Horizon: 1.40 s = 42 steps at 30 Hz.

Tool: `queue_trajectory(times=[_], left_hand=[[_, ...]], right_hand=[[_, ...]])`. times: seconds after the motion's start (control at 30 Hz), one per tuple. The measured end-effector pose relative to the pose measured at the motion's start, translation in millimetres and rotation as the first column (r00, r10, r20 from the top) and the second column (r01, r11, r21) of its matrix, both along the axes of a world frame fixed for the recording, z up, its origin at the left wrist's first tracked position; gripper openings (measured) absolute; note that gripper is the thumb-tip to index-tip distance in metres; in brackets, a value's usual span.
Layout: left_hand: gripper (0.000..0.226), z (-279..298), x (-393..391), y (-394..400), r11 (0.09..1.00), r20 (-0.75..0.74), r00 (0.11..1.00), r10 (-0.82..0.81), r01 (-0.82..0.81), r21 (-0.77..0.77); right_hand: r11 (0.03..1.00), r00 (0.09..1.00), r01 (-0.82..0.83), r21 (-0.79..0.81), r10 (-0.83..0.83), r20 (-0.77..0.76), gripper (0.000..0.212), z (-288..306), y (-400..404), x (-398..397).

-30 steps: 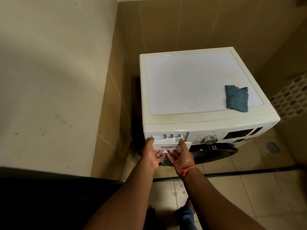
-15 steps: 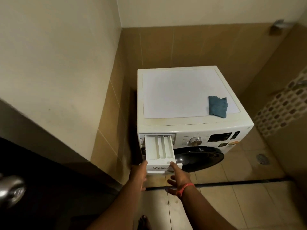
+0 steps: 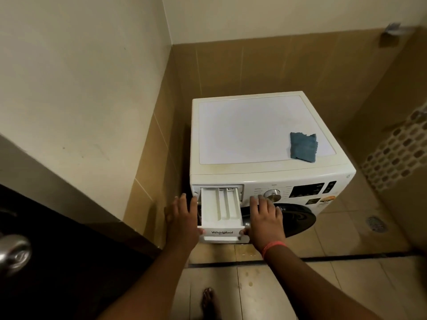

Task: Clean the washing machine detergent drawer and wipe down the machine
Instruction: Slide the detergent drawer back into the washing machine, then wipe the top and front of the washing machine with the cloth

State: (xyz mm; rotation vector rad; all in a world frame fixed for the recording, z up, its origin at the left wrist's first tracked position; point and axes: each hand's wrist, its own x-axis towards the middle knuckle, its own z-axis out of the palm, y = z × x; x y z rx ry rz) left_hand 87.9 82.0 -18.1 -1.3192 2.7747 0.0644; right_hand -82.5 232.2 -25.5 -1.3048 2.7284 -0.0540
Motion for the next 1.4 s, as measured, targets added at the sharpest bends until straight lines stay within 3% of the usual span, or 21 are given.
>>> queue_trajectory(times=[0.07,0.2,0.4,0.53,0.67,0.87,1.4], left_hand=[[0.116,-3.7,-5.5,-16.2,0.999,0.033,0.999,-0.043,0.044,-0.015],[0.115,-12.9,-22.5,-48.9,0.997,-0.043,0.996,-0.078,0.077,-0.028],[0.11,-8.2,-79.4,-109.2,0.998,-0.067,0.996,-0.06,0.058,-0.032],[0.113,-9.2,-86.0,-130.4,0.974,-0.021,0.975,-0.22,0.219,-0.058],[0.101,-21.8,-72.1,-124.9,0.987,-0.099,0.983,-0.152,0.156,0.031],[0.079,-10.2,-65.6,-109.5,0.963,-0.128,0.96,-0.248,0.259,0.076],[0.084,44.2,-137.4,-73.2,0.895,-0.167,0.889,-0.426,0.441,0.062]], right_hand=[[0.998,0.999,-0.049,0.026,0.049,-0.01,0.111,0.6,-9.6,-12.2],[0.998,0.997,-0.065,0.006,0.065,-0.031,0.112,-0.2,-39.5,-35.6],[0.999,0.996,-0.012,0.03,0.015,-0.091,0.113,-4.0,-113.2,-82.3],[0.991,0.987,-0.125,0.046,0.129,-0.096,0.113,0.0,-126.2,-87.6],[0.999,0.999,0.006,-0.042,-0.008,-0.051,0.103,-6.3,-102.9,-72.4],[0.997,0.998,0.067,-0.029,-0.067,0.008,0.079,-1.0,-67.0,-56.7],[0.929,0.917,0.348,0.125,-0.365,0.162,0.073,61.6,-21.4,-107.3]])
